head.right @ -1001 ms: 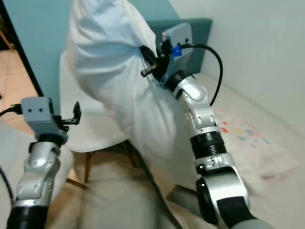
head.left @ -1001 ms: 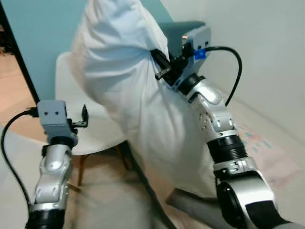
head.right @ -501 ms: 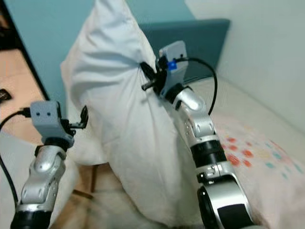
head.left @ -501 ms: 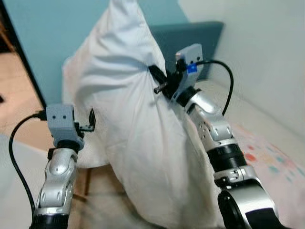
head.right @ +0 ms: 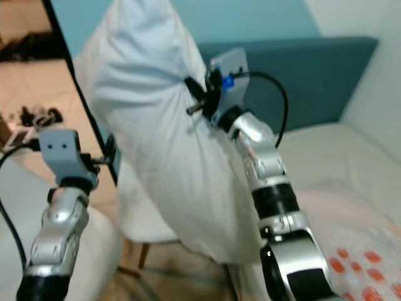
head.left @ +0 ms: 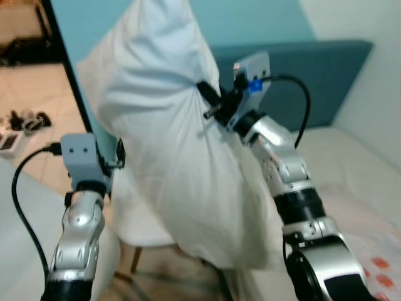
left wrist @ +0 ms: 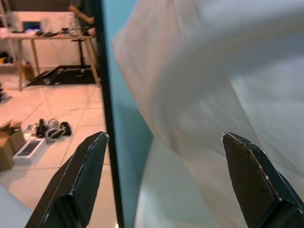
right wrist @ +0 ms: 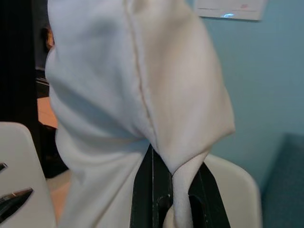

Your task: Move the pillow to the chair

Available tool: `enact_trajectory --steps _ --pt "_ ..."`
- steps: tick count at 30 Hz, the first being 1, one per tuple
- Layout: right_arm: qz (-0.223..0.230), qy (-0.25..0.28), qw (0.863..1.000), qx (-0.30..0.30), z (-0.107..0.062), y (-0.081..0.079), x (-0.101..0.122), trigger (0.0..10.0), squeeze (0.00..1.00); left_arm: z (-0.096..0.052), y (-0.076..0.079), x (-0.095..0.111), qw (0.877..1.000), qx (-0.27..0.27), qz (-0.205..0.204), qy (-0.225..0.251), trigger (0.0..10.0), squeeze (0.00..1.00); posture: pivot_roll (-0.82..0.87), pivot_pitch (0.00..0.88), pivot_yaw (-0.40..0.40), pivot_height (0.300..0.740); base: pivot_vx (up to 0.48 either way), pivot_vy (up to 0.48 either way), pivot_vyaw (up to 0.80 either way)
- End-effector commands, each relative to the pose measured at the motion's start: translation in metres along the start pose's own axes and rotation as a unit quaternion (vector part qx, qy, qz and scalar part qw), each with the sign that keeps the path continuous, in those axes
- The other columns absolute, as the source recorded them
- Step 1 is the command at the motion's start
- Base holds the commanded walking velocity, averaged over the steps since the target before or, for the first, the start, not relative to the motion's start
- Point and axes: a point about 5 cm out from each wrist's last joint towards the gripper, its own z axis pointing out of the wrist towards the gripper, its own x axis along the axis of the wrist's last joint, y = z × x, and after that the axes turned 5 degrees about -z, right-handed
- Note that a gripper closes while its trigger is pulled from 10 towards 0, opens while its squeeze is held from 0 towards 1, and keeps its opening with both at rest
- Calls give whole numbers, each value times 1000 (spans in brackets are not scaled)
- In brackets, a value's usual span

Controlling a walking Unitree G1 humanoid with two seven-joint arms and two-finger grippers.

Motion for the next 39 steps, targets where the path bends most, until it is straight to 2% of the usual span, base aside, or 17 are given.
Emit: enact_trajectory --steps 1,10,12,13,15,16,22,23,24,25,27,30,32,34,39 --pt "-9 56 998 -8 5 3 25 0 0 -2 -1 -4 1000 2 9 -11 10000 0 -7 0 -74 740 469 0 0" --pt "-9 57 998 -8 4 4 26 0 0 0 2 -5 1000 6 6 -17 10000 0 -14 0 -72 740 410 0 0" --pt "-11 57 998 -9 4 5 27 941 0 -1 2 -7 1000 8 4 -20 10000 0 -14 0 -72 740 0 0 0" --pt "-13 55 998 -10 4 6 26 627 0 -1 2 -7 1000 9 1 -22 10000 0 -15 0 -72 740 0 0 0" --pt "-15 53 998 -11 3 6 26 627 0 -1 2 -7 1000 10 -1 -22 10000 0 -15 0 -72 740 0 0 0" --pt "-16 53 998 -11 3 6 26 78 0 -1 2 -7 1000 10 -2 -23 10000 0 -15 0 -72 740 0 0 0" --pt "-32 44 998 9 4 1 24 0 0 -2 5 -8 1000 -2 -16 -27 10000 0 -14 0 -73 740 0 0 533" --pt "-37 42 998 11 4 0 24 1765 0 -2 6 -8 999 -7 -13 -28 10000 0 -14 0 -73 740 0 0 800" --pt "-42 39 998 13 4 -1 23 8314 0 -3 6 -8 1000 -6 -5 -30 10000 0 -14 0 -74 740 0 -281 400" --pt "-41 37 998 12 4 -1 22 10000 0 -3 7 -9 1000 -5 -3 -30 10000 0 -14 0 -74 740 0 -424 0" --pt "-41 36 998 11 4 -1 22 10000 0 -3 6 -10 999 -2 -3 -33 10000 0 -15 0 -73 740 0 -450 0" --pt "-75 20 997 4 5 2 20 10000 0 -3 6 -12 999 9 -11 -40 10000 0 -16 0 -75 740 0 -139 0" --pt "-80 17 997 2 5 3 20 10000 0 -3 5 -12 999 11 -15 -39 10000 0 -16 0 -75 740 0 0 0" --pt "-132 6 991 -4 6 7 21 10000 0 -3 5 -11 999 12 -15 -38 10000 0 -17 0 -77 740 0 0 0" --pt "-182 1 983 -15 14 9 26 10000 0 -4 5 -12 999 13 -15 -40 10000 0 -14 0 -80 740 0 0 0"
